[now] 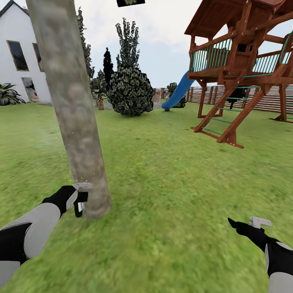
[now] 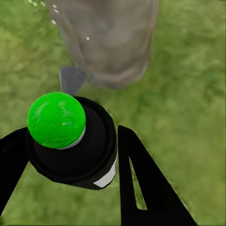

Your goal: In the garden, pick up the pesticide atomizer on the floor and spray pesticide onto both trees until each tree trunk is fully covered.

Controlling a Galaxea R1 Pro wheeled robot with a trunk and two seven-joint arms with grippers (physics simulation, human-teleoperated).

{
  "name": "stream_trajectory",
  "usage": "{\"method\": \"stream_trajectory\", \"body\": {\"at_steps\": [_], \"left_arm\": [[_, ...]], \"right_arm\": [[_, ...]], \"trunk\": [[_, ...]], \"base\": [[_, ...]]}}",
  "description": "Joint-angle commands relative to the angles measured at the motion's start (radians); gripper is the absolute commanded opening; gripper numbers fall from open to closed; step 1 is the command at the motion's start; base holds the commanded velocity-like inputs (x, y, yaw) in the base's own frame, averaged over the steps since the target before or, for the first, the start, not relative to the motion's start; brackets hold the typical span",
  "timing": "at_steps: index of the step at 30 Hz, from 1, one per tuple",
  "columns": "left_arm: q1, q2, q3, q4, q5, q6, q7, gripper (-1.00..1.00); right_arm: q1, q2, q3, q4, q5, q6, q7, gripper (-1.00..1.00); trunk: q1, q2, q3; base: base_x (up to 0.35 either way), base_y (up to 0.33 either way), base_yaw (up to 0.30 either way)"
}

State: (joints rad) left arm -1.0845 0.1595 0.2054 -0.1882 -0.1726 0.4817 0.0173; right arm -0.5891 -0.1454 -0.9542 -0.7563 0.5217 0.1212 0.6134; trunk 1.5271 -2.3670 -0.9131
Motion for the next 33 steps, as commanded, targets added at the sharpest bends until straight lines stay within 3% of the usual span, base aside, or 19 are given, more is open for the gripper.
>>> {"method": "stream_trajectory", "body": {"at_steps": [1,3,5,9,16,22,25,29,33], "left_arm": [[-0.002,0.013,0.004,-0.001,0.008,0.009,0.000,-1.00],[-0.006,0.024,0.003,-0.025,0.008,0.071,-0.001,-1.00],[-0.007,0.026,0.002,-0.136,0.008,0.186,-0.006,-1.00],[-0.008,0.021,0.001,-0.221,0.008,0.263,-0.008,-1.00],[-0.013,0.006,-0.002,-0.445,0.008,0.489,-0.008,-1.00],[-0.096,-0.008,-0.004,-0.468,0.008,0.507,-0.020,-1.00],[-0.144,-0.030,-0.004,-0.468,0.007,0.511,-0.022,-1.00],[-0.210,-0.034,-0.004,-0.465,0.008,0.512,-0.021,-1.00],[-0.240,-0.029,-0.006,-0.463,0.007,0.514,-0.020,-1.00]], "right_arm": [[0.000,0.000,-0.001,0.000,0.000,0.000,0.000,1.00],[0.000,0.000,-0.002,0.000,-0.001,0.000,0.000,1.00],[0.000,0.000,-0.001,0.000,-0.001,0.000,-0.001,1.00],[0.000,0.000,0.000,0.000,0.000,0.000,-0.001,1.00],[0.000,0.000,0.000,0.000,0.000,0.000,-0.001,1.00],[0.000,-0.001,0.002,0.001,0.000,0.000,-0.001,1.00],[0.000,-0.001,0.002,0.002,0.000,0.000,-0.003,1.00],[0.000,-0.002,0.002,0.002,0.000,0.000,-0.003,1.00],[0.000,-0.002,0.002,0.002,0.001,0.000,-0.004,1.00]], "trunk": [[0.000,0.000,0.000],[0.000,0.000,0.000],[0.000,0.000,0.000],[0.000,0.000,0.000],[0.000,0.000,0.000],[0.000,0.000,0.000],[0.000,0.000,0.000],[0.000,0.000,0.000],[0.000,0.000,0.000]], "base": [[0.007,-0.008,0.001],[0.003,-0.003,0.000],[0.000,0.000,0.000],[0.000,0.000,0.000],[0.000,0.000,0.000],[0.000,0.000,0.000],[0.000,0.000,0.000],[0.000,0.000,0.000],[0.000,0.000,0.000]]}}
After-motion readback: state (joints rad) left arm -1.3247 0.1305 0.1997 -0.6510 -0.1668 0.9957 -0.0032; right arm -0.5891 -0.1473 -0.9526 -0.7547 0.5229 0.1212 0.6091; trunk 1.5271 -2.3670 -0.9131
